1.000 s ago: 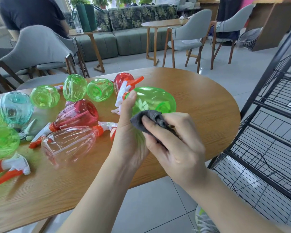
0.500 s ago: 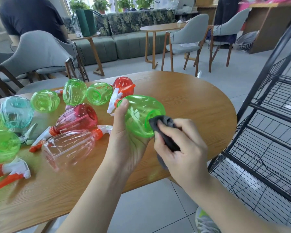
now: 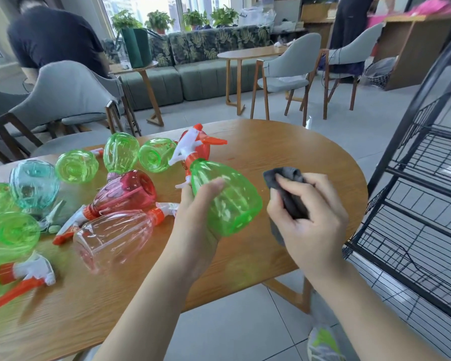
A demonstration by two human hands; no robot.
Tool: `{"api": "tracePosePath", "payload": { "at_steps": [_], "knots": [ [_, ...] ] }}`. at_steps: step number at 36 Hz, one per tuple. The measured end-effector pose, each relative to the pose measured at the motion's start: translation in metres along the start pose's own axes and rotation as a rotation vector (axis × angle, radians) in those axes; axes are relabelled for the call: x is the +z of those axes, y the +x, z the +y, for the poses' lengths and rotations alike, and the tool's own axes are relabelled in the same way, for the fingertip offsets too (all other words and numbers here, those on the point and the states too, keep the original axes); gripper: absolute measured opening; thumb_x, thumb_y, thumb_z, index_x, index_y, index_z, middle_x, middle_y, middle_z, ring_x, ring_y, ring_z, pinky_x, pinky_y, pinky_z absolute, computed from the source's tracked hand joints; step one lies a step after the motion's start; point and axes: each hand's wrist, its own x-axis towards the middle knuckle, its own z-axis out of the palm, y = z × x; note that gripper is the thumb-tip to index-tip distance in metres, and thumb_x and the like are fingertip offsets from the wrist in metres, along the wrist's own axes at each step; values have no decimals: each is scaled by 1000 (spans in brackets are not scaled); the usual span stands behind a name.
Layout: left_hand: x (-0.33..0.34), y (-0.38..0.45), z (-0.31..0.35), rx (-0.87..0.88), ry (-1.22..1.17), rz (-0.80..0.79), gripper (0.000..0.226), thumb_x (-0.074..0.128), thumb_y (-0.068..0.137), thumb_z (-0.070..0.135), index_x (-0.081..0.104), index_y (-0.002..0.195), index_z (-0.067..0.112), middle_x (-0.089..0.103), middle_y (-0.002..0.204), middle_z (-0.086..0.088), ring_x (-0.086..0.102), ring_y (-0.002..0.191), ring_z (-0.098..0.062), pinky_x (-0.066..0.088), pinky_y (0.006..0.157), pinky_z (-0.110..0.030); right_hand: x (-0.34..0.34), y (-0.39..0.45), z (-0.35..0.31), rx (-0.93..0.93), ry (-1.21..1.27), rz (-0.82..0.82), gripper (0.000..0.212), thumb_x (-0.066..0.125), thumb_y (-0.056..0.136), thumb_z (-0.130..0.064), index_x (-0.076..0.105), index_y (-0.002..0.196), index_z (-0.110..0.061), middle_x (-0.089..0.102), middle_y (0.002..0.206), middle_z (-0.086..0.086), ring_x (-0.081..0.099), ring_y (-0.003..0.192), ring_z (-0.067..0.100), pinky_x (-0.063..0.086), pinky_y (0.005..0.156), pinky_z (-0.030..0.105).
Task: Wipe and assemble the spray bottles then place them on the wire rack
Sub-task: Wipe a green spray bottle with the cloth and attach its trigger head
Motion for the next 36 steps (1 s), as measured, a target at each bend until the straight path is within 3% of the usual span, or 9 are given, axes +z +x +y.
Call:
{"api": "tracePosePath", "payload": {
  "at_steps": [3, 5, 7, 12, 17, 21, 25, 31, 36],
  "knots": [
    [-9, 3, -5, 89, 252, 16, 45, 78, 65, 29, 69, 109, 33, 75, 104, -5, 74, 100, -30, 59, 86, -54, 2, 5, 6, 33, -29, -19, 16, 72, 92, -9, 78, 104, -1, 67, 98, 16, 65, 85, 20, 51, 81, 19],
    [-14, 5, -7, 138, 406, 7, 41, 76, 62, 29, 70, 96, 51, 75, 94, 8, 74, 90, -16, 60, 78, -41, 5, 5, 5, 59, -30, -50, 16, 73, 92, -9, 78, 104, -1, 68, 98, 14, 65, 87, 18, 47, 85, 13],
    [-15, 2, -8, 196, 544, 10, 49, 72, 65, 27, 65, 101, 60, 74, 98, 14, 72, 87, -4, 55, 74, -26, 7, 8, 5, 67, -13, -76, 17, 73, 92, -9, 78, 106, -2, 68, 100, 14, 65, 89, 16, 46, 86, 12],
    [-15, -4, -13, 308, 772, 16, 71, 69, 67, 33, 52, 135, 37, 67, 104, 35, 66, 94, 7, 47, 75, -8, 20, 24, 3, 46, 69, -126, 19, 72, 94, -3, 75, 112, 1, 65, 102, 15, 56, 95, -14, 42, 83, 4],
    [-16, -2, -13, 346, 867, 6, 73, 84, 68, 45, 55, 135, 40, 70, 104, 29, 66, 96, 6, 49, 83, -12, 34, 37, 9, 58, 36, -182, 21, 71, 97, -10, 76, 117, -4, 66, 106, 10, 59, 94, 10, 43, 84, 8],
    [-17, 2, -11, 339, 934, -55, 82, 90, 64, 60, 52, 135, 48, 69, 116, 26, 62, 111, 9, 47, 96, -17, 38, 43, 11, 76, 2, -176, 22, 70, 98, -14, 75, 118, -6, 67, 107, 9, 59, 95, 10, 42, 85, 5],
    [-19, 6, -12, 348, 969, -65, 78, 90, 73, 51, 48, 138, 51, 65, 125, 28, 57, 119, 11, 44, 98, -13, 42, 43, 7, 141, 49, -164, 21, 71, 96, -13, 76, 115, -6, 68, 106, 9, 63, 93, 12, 47, 81, 7],
    [-21, 7, -14, 411, 1001, -80, 80, 88, 74, 49, 41, 138, 53, 54, 125, 40, 45, 120, 26, 32, 92, 3, 50, 41, -2, 64, 131, -245, 20, 72, 94, -12, 77, 112, -5, 67, 104, 8, 67, 93, 23, 57, 80, 33],
    [-21, 7, -16, 418, 990, -86, 77, 83, 72, 52, 47, 140, 48, 62, 129, 28, 54, 124, 12, 39, 98, -5, 42, 44, 10, 53, 11, -243, 15, 72, 92, -10, 76, 105, -4, 62, 102, 5, 57, 87, 13, 45, 81, 11]
  ]
}}
